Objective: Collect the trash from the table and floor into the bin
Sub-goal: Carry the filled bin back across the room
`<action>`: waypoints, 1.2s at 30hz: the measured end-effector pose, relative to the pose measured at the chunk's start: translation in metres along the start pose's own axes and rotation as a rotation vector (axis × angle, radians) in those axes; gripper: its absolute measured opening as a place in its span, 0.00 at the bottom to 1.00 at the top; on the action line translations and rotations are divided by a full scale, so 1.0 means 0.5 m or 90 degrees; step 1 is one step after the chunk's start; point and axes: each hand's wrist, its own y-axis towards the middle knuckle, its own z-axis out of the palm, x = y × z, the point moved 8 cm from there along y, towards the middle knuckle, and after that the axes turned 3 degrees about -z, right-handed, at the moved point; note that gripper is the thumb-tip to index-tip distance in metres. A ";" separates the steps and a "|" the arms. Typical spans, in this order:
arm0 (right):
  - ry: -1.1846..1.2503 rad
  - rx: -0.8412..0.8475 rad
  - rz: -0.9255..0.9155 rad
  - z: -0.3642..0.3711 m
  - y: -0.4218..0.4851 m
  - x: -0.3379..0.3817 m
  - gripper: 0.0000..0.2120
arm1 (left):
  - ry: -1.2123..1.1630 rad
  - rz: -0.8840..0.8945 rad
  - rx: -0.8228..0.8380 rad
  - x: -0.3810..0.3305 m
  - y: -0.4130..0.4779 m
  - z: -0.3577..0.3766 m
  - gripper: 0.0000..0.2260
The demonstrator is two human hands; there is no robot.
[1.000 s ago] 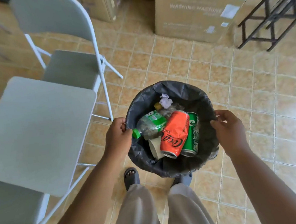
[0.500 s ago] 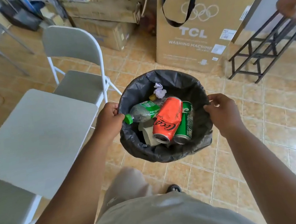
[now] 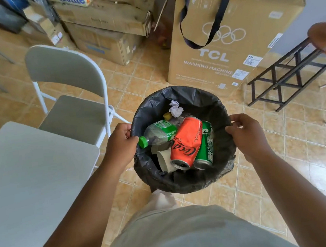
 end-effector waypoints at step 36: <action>0.040 0.235 -0.184 0.324 1.044 0.545 0.09 | -0.123 -0.089 -0.260 -0.403 0.796 -0.063 0.12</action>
